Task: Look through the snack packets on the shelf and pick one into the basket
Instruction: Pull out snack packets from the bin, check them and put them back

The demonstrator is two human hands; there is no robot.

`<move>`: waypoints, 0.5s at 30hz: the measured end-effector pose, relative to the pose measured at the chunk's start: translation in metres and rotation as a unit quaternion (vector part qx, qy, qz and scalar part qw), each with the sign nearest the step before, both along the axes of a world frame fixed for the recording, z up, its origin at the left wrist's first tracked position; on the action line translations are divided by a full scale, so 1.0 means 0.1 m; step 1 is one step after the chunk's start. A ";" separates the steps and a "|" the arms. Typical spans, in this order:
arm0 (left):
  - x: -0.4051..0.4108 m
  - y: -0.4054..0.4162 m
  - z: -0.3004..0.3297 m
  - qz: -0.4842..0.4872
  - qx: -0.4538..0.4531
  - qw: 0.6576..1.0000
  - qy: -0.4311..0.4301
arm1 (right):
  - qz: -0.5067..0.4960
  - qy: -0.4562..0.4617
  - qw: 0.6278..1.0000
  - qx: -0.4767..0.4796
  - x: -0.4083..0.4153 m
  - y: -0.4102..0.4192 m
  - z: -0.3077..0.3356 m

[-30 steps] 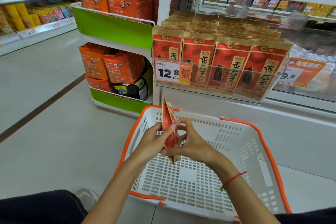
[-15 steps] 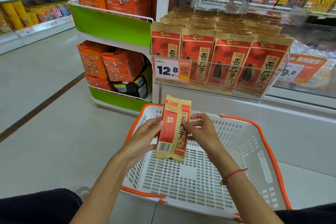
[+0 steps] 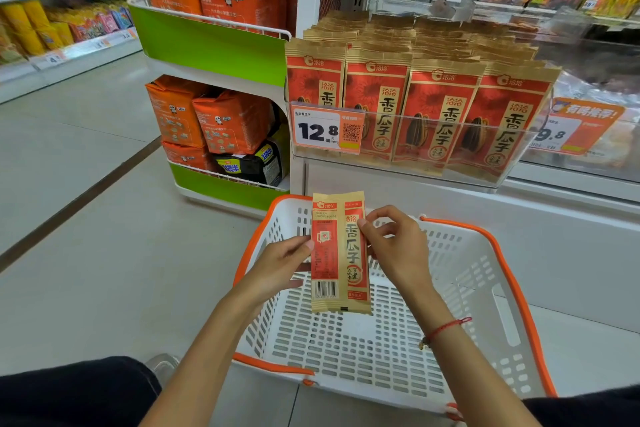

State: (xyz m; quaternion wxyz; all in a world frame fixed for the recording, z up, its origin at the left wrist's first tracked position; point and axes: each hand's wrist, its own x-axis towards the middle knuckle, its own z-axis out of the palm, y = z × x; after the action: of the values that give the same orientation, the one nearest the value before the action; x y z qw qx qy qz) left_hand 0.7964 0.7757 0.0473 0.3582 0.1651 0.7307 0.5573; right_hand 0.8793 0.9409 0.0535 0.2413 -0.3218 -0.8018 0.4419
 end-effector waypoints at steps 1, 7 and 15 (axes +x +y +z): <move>0.00 0.00 0.00 0.001 0.001 1.000 0.000 | 0.000 0.000 1.000 -0.002 0.00 0.01 -0.01; 0.01 0.00 0.00 0.028 0.017 0.999 -0.018 | 0.029 -0.004 0.999 -0.032 -0.01 0.01 0.01; -0.02 -0.03 0.04 0.091 0.048 0.994 -0.019 | 0.175 -0.041 0.980 -0.082 -0.02 -0.01 0.04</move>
State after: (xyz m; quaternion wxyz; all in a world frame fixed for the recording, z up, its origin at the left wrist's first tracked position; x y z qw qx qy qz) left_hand 0.7946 0.7731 0.0516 0.3113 0.1041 0.7081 0.6252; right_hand 0.8771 0.9401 0.0572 0.0997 -0.2132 -0.8160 0.5280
